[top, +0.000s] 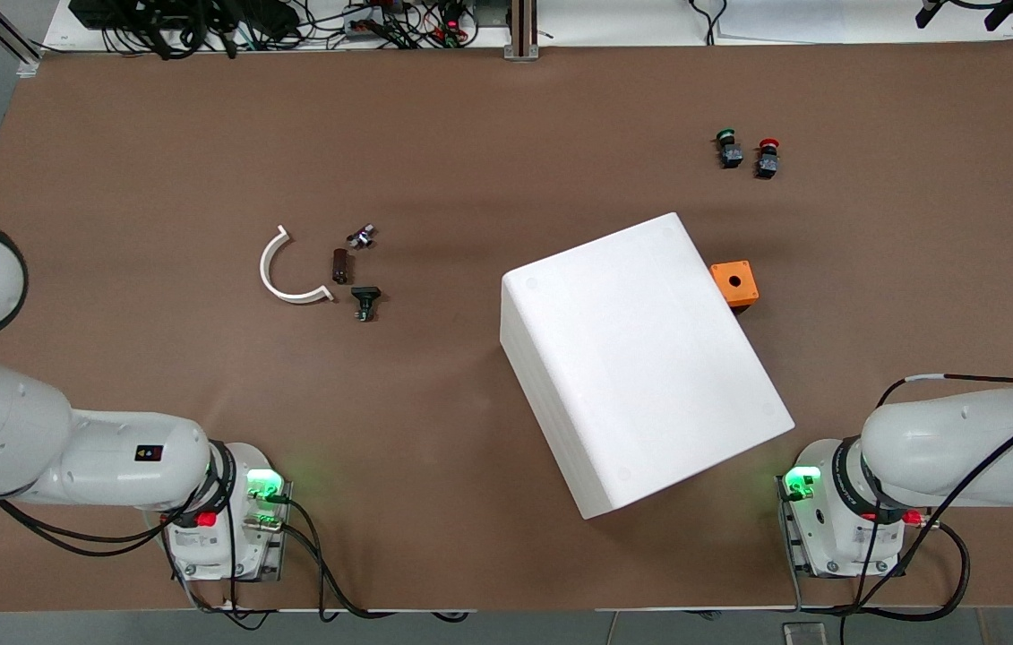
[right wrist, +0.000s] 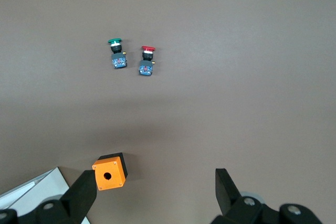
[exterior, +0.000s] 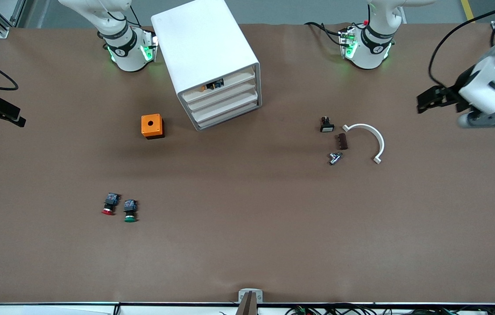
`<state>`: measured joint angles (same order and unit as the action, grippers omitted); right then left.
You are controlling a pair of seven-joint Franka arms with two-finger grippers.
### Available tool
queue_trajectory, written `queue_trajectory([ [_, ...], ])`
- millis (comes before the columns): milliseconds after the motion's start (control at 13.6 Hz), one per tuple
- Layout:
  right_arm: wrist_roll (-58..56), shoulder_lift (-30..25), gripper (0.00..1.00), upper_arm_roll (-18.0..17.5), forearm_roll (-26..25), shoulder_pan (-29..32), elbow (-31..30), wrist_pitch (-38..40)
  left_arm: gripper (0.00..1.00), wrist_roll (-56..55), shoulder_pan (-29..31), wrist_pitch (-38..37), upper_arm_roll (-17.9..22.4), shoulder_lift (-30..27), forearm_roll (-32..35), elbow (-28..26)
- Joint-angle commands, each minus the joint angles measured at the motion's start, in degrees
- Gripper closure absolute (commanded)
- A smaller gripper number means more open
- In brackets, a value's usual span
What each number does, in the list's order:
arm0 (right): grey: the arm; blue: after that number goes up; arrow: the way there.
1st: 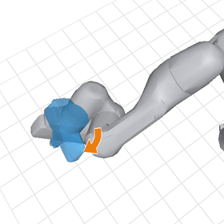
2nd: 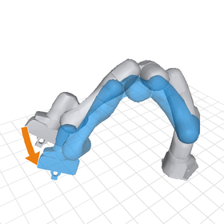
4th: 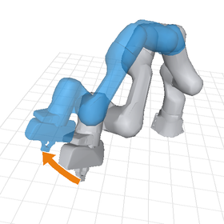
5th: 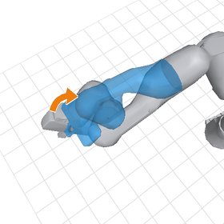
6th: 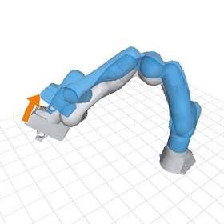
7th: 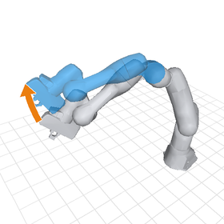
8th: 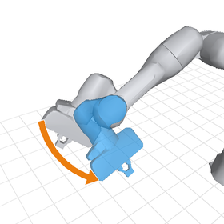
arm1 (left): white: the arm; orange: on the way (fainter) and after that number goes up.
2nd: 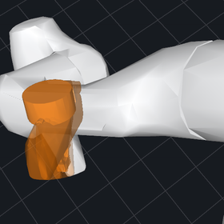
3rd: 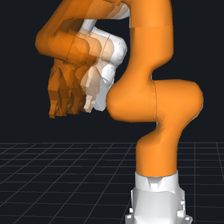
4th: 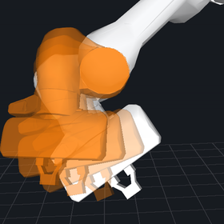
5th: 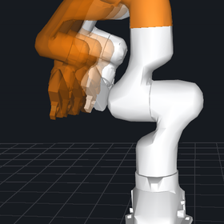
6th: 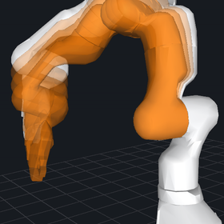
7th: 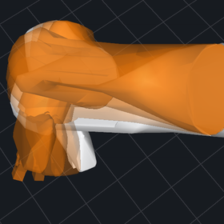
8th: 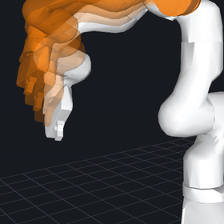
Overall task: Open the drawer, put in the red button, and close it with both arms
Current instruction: 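Reach the right gripper toward the red button while the left gripper moves out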
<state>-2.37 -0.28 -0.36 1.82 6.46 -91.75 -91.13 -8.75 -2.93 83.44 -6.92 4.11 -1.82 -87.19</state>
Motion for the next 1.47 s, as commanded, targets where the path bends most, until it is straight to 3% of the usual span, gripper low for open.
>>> queue_trajectory([
  [0, 0.87, -0.52, 0.00, -0.60, 0.73, 0.04, -1.15, -0.89, 0.00, -0.56, -0.23, -1.35, -0.02, 6.42, -1.70, 4.75],
  [367, 0.96, 4.66, 0.00, -0.60, 0.73, -1.28, -1.41, -2.56, 0.00, -16.71, -5.40, -1.08, -0.02, 14.50, -2.14, 5.10],
  [661, 1.13, 9.67, 0.00, -0.60, 0.73, -2.59, -3.60, -9.66, 0.00, -31.20, -9.28, -0.99, -0.11, 18.28, -3.71, 5.10],
  [882, 1.31, 13.27, 0.00, -0.60, 0.20, -3.65, -7.73, -18.71, 0.00, -38.69, -11.13, -0.99, -0.02, 21.46, -9.16, 5.01],
  [1396, 5.27, 25.66, 0.00, -0.60, 0.55, -3.56, -8.01, -29.61, 0.00, -63.91, -13.58, -0.99, -0.02, 27.60, -20.40, 5.01],
])
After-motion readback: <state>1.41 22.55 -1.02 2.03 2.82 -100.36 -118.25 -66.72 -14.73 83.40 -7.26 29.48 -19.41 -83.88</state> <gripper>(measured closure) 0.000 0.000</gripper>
